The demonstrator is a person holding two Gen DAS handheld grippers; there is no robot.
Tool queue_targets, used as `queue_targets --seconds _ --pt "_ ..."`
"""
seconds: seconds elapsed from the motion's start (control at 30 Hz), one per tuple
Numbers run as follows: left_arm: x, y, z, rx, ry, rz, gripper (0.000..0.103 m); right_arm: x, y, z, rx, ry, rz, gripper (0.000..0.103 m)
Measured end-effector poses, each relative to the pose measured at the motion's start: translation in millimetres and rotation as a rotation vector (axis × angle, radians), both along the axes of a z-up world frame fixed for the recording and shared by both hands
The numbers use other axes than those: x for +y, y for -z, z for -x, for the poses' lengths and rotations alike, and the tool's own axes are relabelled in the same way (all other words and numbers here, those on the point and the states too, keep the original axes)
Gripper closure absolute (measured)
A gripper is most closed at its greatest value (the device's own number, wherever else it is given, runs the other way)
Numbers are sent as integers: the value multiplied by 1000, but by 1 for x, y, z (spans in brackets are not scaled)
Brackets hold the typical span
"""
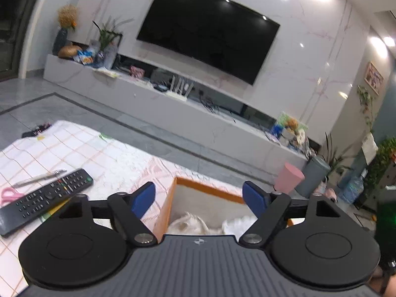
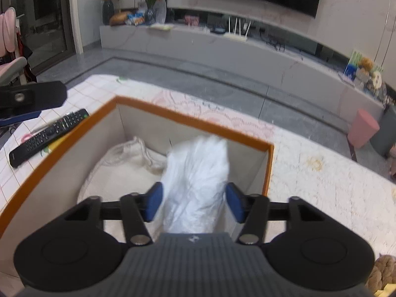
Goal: Organize soft objects
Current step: 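Lower the white cloth into the orange box and open the right tool, then move both tools back toward the brown bear sponge and yellow cloth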
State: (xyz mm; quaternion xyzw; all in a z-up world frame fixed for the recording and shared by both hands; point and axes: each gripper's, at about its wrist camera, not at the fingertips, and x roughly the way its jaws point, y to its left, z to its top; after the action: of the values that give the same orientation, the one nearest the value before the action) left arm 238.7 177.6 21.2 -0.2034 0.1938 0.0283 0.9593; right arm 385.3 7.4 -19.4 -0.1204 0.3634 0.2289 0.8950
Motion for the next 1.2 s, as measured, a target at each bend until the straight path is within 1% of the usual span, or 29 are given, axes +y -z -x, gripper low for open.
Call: queue_targets --seconds 0.03,0.1,0.13,0.17,0.33,0.5,0.6,0.67,0.77,0.93,1.0,1.07,1.13,1.2 --pt "0 -2 2 -11 -8 1 11 0 -3 3 -14 -9 -1 32" --pt "0 -6 6 -35 -9 -2 11 1 -10 10 -46 -28 0 25" --pt "-1 -7 6 -44 -5 -11 11 2 -13 14 -62 -37 4 15" --pt "-2 -9 7 -51 -3 -24 11 2 -16 18 -78 -49 9 8" --pt "-19 -15 9 -80 5 -112 7 -9 -30 34 -148 -59 4 4" --pt "-37 -18 13 -95 61 -133 4 -36 -42 49 -186 -39 -4 3" --pt "-51 -19 17 -92 50 -163 4 -58 -51 58 -204 5 -24 3" --pt "-62 -20 20 -96 41 -199 4 -76 -56 66 -214 43 -49 3" --pt "-79 -23 28 -106 81 -231 4 -107 -64 82 -228 90 -66 3" --pt "-117 -24 43 -124 171 -280 4 -167 -75 107 -290 182 -47 3" --pt "-138 -25 50 -147 219 -315 4 -191 -78 112 -303 241 -66 3" --pt "-159 -25 56 -157 256 -342 4 -216 -81 114 -297 298 -99 3" --pt "-180 -24 62 -171 269 -346 4 -239 -82 118 -291 329 -127 3" --pt "-200 -20 63 -164 282 -328 4 -259 -82 122 -302 349 -121 3"
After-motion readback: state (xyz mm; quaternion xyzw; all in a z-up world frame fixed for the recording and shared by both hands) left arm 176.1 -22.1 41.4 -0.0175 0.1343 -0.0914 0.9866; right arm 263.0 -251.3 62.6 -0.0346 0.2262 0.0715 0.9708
